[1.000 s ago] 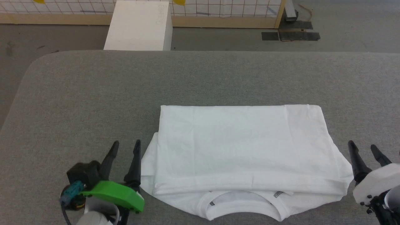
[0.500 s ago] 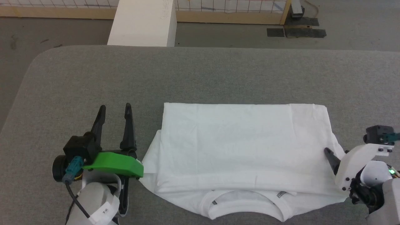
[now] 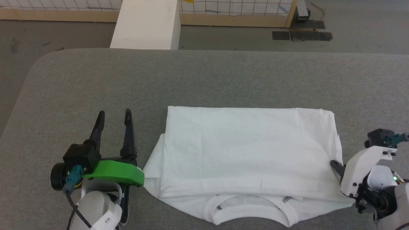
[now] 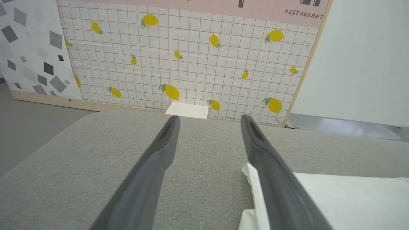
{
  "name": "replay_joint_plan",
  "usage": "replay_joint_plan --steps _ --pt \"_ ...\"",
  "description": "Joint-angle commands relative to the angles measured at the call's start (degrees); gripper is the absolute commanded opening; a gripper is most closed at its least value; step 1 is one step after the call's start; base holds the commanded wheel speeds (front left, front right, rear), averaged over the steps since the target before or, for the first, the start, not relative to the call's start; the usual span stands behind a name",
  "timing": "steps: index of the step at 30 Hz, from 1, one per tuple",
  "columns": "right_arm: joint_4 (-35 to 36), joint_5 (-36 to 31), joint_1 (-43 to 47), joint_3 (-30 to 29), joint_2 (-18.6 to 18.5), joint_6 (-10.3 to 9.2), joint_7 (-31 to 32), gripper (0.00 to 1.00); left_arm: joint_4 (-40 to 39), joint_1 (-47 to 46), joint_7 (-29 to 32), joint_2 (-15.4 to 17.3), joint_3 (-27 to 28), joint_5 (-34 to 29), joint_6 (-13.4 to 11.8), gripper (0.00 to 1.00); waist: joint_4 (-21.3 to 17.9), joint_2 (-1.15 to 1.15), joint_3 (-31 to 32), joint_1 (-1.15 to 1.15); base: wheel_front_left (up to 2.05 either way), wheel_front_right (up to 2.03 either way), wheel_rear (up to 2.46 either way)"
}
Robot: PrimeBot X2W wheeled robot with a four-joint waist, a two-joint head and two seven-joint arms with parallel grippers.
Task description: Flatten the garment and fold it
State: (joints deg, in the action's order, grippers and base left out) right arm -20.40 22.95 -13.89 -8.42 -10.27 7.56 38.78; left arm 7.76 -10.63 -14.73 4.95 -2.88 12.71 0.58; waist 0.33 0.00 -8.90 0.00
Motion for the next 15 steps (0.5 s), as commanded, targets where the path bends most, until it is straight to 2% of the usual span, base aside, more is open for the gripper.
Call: replay_joint_plan --steps 1,6,9,15 --pt "0.6 -0.01 1.54 -0.96 0.08 -0.08 -1.06 0.0 -0.12 0.7 -0.27 -0.41 0.5 -0.56 0.56 1.0 -0.12 0.0 0.22 0.0 0.0 0.0 0.0" --pt "3.17 -2.73 3.83 -6.1 -0.76 -0.08 -5.39 0.0 -0.17 1.21 -0.27 -0.84 1.53 -1.78 1.65 1.0 -0.49 0.0 0.63 0.0 0.0 0.0 0.0" --pt "4.33 -6.6 5.28 -10.58 -1.44 -0.08 -7.51 0.0 -0.2 1.33 -0.27 -1.03 1.74 -2.47 2.39 1.0 -0.64 0.0 0.71 0.0 0.0 0.0 0.0" --pt "8.33 -14.79 8.13 -16.92 -1.28 -0.08 -7.73 0.0 0.19 1.03 -0.27 -1.42 1.61 -3.23 3.28 1.0 -0.59 0.0 0.7 0.0 0.0 0.0 0.0"
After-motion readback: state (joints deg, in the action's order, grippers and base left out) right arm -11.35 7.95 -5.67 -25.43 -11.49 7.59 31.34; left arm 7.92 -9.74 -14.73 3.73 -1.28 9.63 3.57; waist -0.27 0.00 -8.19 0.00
